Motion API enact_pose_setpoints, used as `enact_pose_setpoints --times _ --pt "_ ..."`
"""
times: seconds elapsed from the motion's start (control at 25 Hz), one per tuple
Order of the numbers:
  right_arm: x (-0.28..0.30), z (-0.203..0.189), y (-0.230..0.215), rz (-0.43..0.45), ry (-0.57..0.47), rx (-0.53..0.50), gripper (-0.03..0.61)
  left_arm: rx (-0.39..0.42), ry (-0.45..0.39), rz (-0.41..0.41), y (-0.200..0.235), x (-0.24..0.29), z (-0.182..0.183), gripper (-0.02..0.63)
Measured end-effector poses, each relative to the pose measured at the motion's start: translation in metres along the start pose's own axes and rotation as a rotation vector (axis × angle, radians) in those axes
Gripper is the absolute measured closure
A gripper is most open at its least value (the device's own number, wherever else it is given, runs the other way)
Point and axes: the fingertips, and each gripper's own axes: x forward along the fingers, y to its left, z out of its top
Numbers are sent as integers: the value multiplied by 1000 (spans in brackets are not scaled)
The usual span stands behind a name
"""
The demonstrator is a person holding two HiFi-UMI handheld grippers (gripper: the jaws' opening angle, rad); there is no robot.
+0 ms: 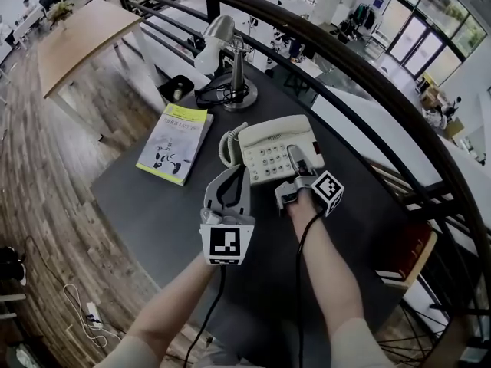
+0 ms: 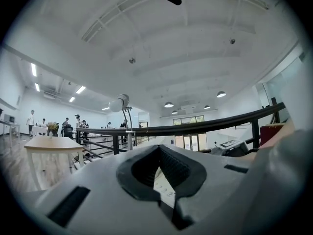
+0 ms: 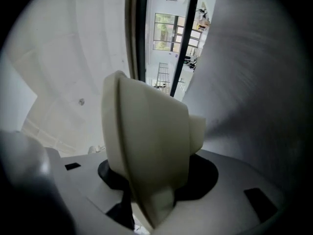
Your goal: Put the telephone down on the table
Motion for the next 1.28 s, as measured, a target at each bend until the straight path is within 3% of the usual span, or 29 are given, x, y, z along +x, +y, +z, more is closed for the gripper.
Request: enact_pose_setpoints --times 0.28,0.56,0.8,1.12,1.28 --pt "21 4 -48 -100 -39 38 370 -17 67 -13 -2 14 -43 610" --pt "21 6 -65 -151 -59 12 368 -38 104 -32 -6 18 -53 610" --pt "27 9 -69 -275 -58 -62 350 -44 137 -53 -19 22 -59 611" --pt "26 -3 -66 -453 64 -325 270 -10 197 -72 -21 16 -65 610" --pt "18 -9 -69 -527 86 -316 247 21 241 -64 -19 10 -69 610"
